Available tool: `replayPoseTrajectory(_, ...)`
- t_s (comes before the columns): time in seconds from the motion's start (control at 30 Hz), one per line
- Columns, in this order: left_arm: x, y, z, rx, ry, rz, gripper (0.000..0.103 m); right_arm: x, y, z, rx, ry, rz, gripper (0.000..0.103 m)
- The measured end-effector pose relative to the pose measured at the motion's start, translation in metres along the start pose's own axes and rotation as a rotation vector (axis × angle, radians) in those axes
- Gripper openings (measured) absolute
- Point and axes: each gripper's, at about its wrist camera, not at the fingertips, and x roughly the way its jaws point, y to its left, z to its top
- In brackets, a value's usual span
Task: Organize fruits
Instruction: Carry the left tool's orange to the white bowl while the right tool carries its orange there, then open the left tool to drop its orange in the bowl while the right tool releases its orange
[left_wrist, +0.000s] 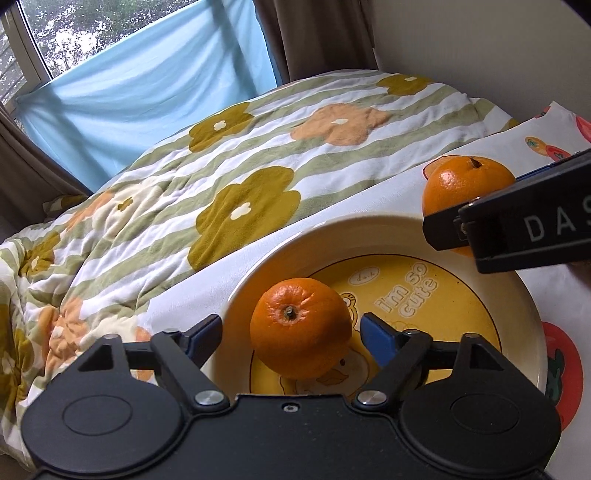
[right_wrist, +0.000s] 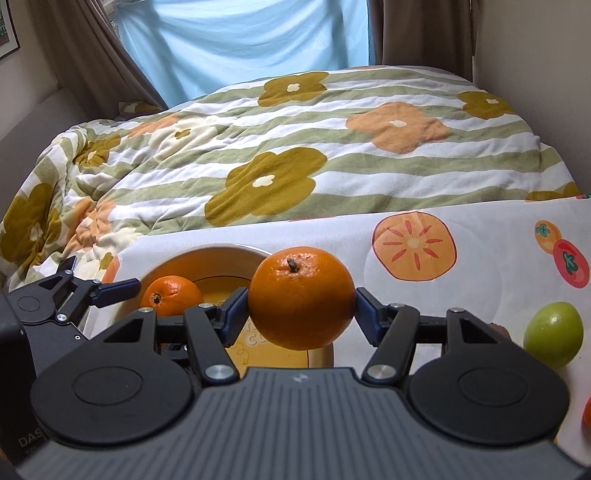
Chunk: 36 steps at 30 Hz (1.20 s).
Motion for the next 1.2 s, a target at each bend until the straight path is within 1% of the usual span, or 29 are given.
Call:
replayPoseTrajectory(0.1, -0.004, 0.006, -0.004, -0.020, 0.005, -0.022, 0.088, 0.003, 0.005, 0.001, -0.033, 0.006, 0.004, 0.076)
replayPoseTrajectory(0.27, -0.014, 0.016, -0.013, -0.066, 0.003, -0.032, 0.088, 0.010, 0.018, 0.002, -0.094, 0.026, 0.013, 0.076)
replayPoseTrajectory(0.5, -0.024, 0.024, -0.023, -0.100, 0.019, -0.024, 0.088, 0.020, 0.035, 0.001, -0.155, 0.038, 0.040, 0.076)
replayPoseTrajectory(0.73, -0.028, 0.025, -0.034, -0.103, 0.032, -0.032, 0.088, 0.030, 0.041, -0.002, -0.217, 0.028, 0.059, 0.077)
replayPoseTrajectory(0.77, -0.029, 0.025, -0.034, -0.104, 0.032, -0.031, 0.088, 0.028, 0.042, -0.001, -0.229, 0.008, 0.064, 0.078)
replayPoseTrajectory(0.8, -0.029, 0.025, -0.035, -0.107, 0.031, -0.032, 0.088, 0.025, 0.044, -0.001, -0.240, -0.007, 0.058, 0.086)
replayPoseTrajectory(0.83, -0.030, 0.026, -0.035, -0.108, 0.031, -0.032, 0.088, 0.022, 0.046, -0.001, -0.252, -0.023, 0.044, 0.097)
replayPoseTrajectory(0.87, -0.031, 0.026, -0.036, -0.110, 0.029, -0.032, 0.088, 0.019, 0.047, -0.001, -0.262, -0.040, 0.033, 0.101)
replayPoseTrajectory(0.9, -0.031, 0.027, -0.036, -0.112, 0.028, -0.031, 0.088, 0.018, 0.048, -0.001, -0.269, -0.042, 0.030, 0.102)
replayPoseTrajectory(1.07, -0.035, 0.028, -0.039, -0.132, 0.021, -0.029, 0.088, 0.016, 0.049, -0.006, -0.267, -0.026, 0.028, 0.102)
replayPoseTrajectory(1.2, -0.039, 0.028, -0.039, -0.136, 0.009, -0.012, 0.088, 0.010, 0.049, -0.010, -0.264, -0.033, 0.034, 0.102)
